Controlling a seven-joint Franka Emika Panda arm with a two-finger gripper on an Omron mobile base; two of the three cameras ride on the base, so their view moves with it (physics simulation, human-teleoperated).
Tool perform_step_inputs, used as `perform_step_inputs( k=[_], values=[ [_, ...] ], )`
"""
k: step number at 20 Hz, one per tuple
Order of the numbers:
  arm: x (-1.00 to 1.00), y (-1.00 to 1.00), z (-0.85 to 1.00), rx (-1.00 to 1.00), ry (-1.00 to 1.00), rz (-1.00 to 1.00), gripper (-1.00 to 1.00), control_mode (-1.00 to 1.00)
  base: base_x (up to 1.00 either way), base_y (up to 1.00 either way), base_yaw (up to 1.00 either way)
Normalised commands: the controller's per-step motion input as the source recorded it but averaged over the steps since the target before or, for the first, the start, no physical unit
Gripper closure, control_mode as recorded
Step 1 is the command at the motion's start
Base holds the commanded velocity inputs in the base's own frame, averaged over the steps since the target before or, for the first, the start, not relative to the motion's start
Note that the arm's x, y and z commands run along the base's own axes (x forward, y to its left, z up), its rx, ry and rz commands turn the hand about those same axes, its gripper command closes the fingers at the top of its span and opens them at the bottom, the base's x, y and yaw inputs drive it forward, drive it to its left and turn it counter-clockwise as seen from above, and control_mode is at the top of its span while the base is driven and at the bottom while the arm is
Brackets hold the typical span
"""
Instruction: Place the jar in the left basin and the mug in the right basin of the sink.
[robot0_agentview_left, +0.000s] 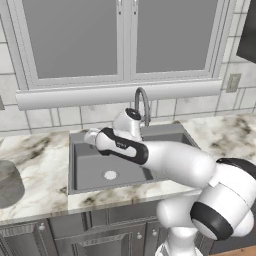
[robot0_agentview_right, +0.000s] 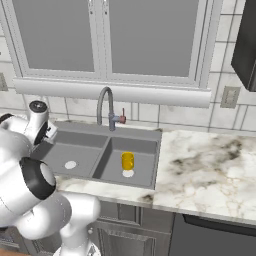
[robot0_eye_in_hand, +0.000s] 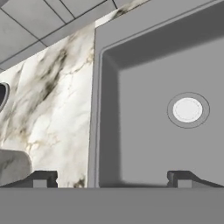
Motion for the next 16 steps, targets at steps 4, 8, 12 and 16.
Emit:
perform_step_inputs(
  k=[4,8,12,16],
  values=[
    [0.0,0.66,0.31,0.0,0.01,0.0,-1.0,-1.0,0.0,0.0,0.0],
    [0.0,0.41,0.33,-0.01,0.0,0.0,-1.0,-1.0,0.0,0.0,0.0],
    [0.0,0.31,0.25,-0.01,0.0,0.0,-1.0,-1.0,0.0,0.0,0.0],
    [0.0,0.44,0.02,0.0,0.0,0.0,-1.0,-1.0,0.0,0.0,0.0]
  ],
)
